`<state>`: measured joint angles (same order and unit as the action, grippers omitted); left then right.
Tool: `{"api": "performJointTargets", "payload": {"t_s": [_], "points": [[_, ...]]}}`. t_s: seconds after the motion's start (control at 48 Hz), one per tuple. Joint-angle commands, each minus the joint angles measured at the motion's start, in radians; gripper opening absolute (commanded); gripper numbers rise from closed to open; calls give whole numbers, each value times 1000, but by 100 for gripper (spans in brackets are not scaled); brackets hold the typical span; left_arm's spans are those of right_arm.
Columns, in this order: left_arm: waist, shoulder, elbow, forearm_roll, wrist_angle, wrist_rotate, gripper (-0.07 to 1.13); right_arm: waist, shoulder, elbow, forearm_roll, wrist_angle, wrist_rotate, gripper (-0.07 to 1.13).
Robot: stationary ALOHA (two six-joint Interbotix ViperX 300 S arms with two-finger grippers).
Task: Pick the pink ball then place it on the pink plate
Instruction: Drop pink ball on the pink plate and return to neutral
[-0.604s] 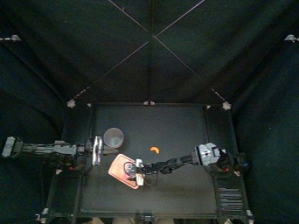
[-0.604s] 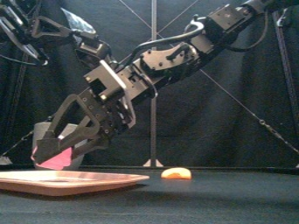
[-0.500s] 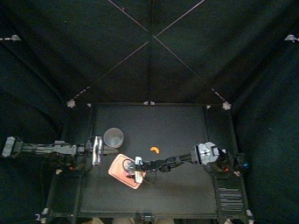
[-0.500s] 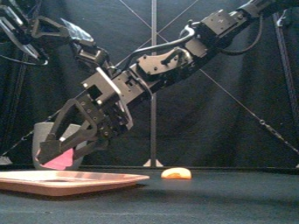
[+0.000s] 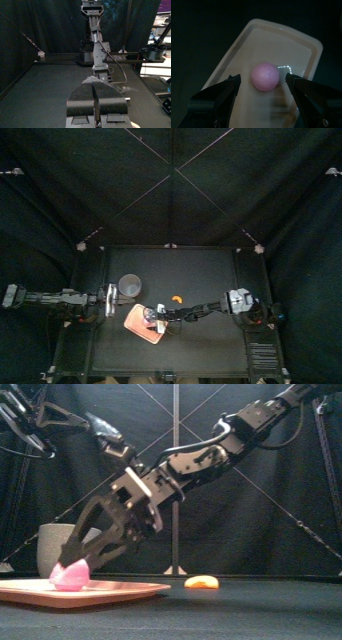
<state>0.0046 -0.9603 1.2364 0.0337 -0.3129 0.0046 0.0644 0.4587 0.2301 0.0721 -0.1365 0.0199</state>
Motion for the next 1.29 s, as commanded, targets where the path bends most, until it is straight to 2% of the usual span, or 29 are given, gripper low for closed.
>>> {"api": "performJointTargets", "payload": {"t_s": [0.021, 0.229, 0.542, 0.979, 1.125, 1.292], "points": [[0, 3, -14, 0, -9, 0, 5, -15, -155, 106, -2, -107, -3, 102], [-2, 2, -12, 2, -9, 0, 5, -41, -393, 391, -11, -295, -12, 102], [2, 2, 8, -2, -9, 0, 5, -127, -742, 739, -5, -357, -3, 102], [14, 0, 15, 2, -9, 2, 5, -287, -1209, 1025, -26, -308, -2, 102], [23, 0, 28, 0, -9, 0, 5, -322, -1296, 1066, -23, -241, 2, 102], [23, 0, 29, -2, -9, 0, 5, -328, -1341, 1069, -23, -186, 2, 102]]}}
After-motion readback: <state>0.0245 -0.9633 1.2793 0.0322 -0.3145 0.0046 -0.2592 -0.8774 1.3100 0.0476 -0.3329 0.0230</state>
